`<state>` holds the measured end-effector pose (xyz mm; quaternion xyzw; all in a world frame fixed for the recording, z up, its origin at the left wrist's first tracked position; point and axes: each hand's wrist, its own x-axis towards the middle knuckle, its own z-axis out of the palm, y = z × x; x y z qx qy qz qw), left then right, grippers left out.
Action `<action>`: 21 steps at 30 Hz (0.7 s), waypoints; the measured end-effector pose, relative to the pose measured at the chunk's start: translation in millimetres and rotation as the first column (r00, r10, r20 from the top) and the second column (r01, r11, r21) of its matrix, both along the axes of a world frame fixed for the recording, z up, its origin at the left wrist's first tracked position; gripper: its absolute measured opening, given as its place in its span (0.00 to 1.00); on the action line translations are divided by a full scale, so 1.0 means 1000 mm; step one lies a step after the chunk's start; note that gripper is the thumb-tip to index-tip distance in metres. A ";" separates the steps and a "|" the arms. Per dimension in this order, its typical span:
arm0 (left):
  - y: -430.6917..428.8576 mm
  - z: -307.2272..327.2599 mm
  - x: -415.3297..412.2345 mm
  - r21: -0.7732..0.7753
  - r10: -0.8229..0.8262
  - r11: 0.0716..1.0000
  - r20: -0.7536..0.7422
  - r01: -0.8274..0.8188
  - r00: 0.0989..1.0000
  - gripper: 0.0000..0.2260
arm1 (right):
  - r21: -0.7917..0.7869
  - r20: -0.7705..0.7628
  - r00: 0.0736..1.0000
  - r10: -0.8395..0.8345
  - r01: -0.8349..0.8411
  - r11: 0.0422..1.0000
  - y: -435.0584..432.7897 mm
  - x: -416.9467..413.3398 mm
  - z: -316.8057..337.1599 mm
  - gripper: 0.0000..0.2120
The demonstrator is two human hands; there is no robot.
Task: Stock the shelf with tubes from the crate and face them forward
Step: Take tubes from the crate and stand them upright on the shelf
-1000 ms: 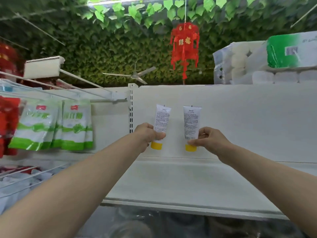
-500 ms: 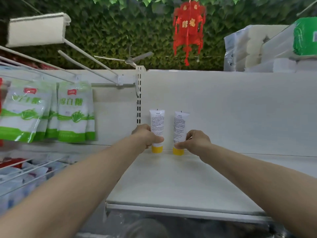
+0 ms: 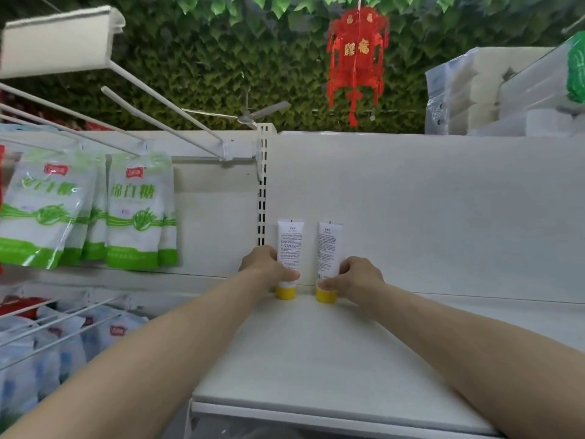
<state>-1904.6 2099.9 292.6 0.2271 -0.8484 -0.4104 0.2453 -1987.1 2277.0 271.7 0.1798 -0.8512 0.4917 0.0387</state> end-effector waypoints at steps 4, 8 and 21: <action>-0.006 -0.004 -0.003 0.017 -0.008 1.000 -0.026 0.008 1.000 0.21 | 0.012 0.004 1.000 0.006 -0.006 1.000 -0.003 -0.007 -0.002 0.28; -0.013 -0.006 -0.003 0.054 -0.036 0.998 -0.056 0.039 0.998 0.20 | 0.034 -0.002 1.000 -0.003 0.003 0.999 -0.006 -0.011 -0.002 0.31; -0.018 -0.009 -0.003 0.065 -0.078 0.995 -0.064 0.082 0.995 0.20 | 0.038 0.005 1.000 -0.024 0.024 0.999 -0.011 -0.014 -0.002 0.29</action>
